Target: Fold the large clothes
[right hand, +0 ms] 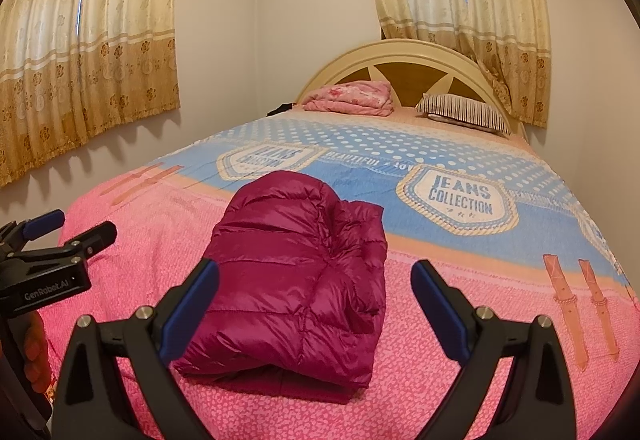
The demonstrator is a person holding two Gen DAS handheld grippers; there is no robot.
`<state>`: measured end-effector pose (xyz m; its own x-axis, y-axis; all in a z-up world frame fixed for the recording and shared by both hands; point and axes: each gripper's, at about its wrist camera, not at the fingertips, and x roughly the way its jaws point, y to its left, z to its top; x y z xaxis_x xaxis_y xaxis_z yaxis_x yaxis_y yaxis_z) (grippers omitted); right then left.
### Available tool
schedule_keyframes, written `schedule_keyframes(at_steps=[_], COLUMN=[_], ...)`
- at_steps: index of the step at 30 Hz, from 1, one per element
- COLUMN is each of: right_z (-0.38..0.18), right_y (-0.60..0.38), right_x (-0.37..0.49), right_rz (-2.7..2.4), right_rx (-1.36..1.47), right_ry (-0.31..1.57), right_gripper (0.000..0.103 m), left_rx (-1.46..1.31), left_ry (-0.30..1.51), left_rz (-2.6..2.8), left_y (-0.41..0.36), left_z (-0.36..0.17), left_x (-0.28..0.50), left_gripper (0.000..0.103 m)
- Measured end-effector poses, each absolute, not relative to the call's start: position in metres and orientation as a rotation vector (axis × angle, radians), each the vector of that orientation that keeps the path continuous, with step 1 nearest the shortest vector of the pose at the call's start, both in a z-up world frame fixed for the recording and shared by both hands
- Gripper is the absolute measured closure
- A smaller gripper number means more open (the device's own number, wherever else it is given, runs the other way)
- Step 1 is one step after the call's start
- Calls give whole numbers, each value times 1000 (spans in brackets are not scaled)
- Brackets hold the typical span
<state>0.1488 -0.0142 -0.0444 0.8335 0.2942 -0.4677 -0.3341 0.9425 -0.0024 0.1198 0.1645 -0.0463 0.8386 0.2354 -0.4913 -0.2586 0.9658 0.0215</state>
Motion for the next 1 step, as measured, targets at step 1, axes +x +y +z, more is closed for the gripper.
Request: schedule_keyframes(at_steps=[1], right_z=[-45], right_y=[-15], right_x=[149], right_rz=[332], right_rx=[-85], right_ry=[482], right_gripper=[5], left_rx=[-47], left_ry=[513], left_rz=[258], left_y=[165], left_z=[-46], left_x=[120], left_gripper=[6])
